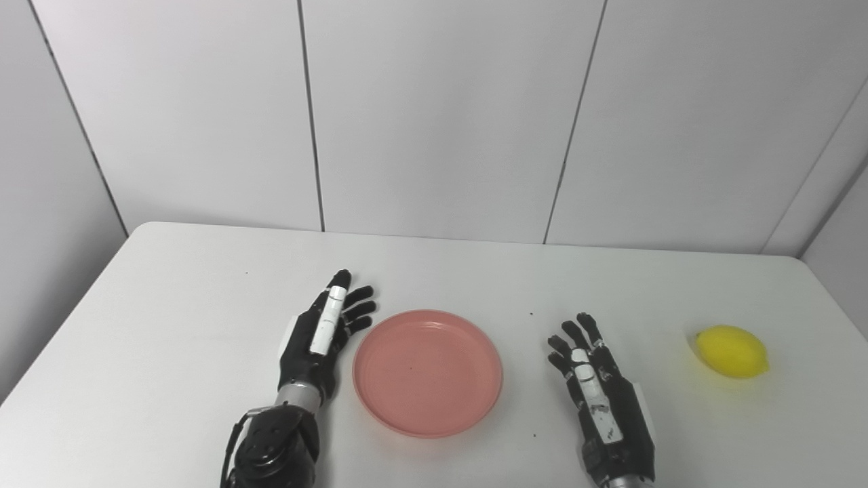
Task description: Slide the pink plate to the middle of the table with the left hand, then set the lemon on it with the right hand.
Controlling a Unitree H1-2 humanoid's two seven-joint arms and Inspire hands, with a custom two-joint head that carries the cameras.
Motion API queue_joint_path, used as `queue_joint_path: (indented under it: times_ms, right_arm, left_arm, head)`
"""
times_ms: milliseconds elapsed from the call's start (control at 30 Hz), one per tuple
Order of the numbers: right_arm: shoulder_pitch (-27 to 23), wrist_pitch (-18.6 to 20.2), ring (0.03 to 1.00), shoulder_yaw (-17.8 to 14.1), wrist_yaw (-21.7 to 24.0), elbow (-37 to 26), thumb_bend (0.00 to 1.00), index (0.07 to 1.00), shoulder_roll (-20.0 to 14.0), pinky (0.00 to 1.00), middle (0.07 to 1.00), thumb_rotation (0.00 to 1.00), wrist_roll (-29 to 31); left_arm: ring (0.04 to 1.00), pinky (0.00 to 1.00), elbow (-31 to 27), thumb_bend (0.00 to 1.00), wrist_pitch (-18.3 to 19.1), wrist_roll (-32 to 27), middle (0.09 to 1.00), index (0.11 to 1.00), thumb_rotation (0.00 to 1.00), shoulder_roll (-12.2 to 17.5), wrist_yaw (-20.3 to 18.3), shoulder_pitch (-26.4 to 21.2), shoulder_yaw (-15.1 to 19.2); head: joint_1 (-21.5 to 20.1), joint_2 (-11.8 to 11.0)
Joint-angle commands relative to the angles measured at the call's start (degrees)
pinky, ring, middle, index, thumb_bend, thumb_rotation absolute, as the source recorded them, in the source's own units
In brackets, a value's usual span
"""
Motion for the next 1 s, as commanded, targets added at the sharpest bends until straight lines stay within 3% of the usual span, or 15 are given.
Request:
queue_joint_path:
  times_ms: [0, 333, 500, 800, 967]
  right_arm:
    - [2.47, -1.58, 0.870, 0.87, 0.18, 3.62, 0.72, 0.936, 1.29, 0.90, 0.921, 0.60, -0.20]
    - [2.21, -1.98, 0.864, 1.54, -0.52, 4.28, 0.75, 0.938, 1.92, 0.90, 0.912, 0.62, -1.00]
    - [2.18, -2.30, 0.859, 1.72, -0.64, 4.28, 0.73, 0.937, 2.28, 0.89, 0.910, 0.62, -1.02]
    - [1.71, -2.80, 0.853, 2.22, -1.10, 5.19, 0.76, 0.936, 3.26, 0.90, 0.912, 0.63, -1.86]
    - [1.38, -2.92, 0.842, 2.37, -1.44, 5.48, 0.72, 0.930, 4.24, 0.89, 0.907, 0.62, -2.08]
  left_arm:
    - [0.760, 0.78, 0.36, 0.85, -1.54, -0.05, 0.764, 0.899, 0.82, 0.48, -0.78, -0.28, -0.10]
    - [0.759, 0.78, 0.94, 0.88, -2.38, -0.15, 0.768, 0.905, 0.80, 1.44, -1.42, -0.06, 0.36]
    - [0.769, 0.83, 0.68, 0.88, -1.82, -0.09, 0.782, 0.911, 0.81, 1.63, -1.55, 0.02, 0.33]
    - [0.759, 0.82, 0.94, 0.88, -1.67, -0.45, 0.783, 0.903, 0.80, 2.34, -1.99, -0.04, 0.96]
    - [0.769, 0.82, 1.11, 0.89, -1.15, -1.02, 0.785, 0.909, 0.80, 3.00, -2.40, -0.22, 1.31]
  head:
    - [-0.69, -0.01]
    - [-2.83, 0.19]
    - [-2.93, 0.33]
    - [-7.53, 0.53]
    - [-9.50, 0.37]
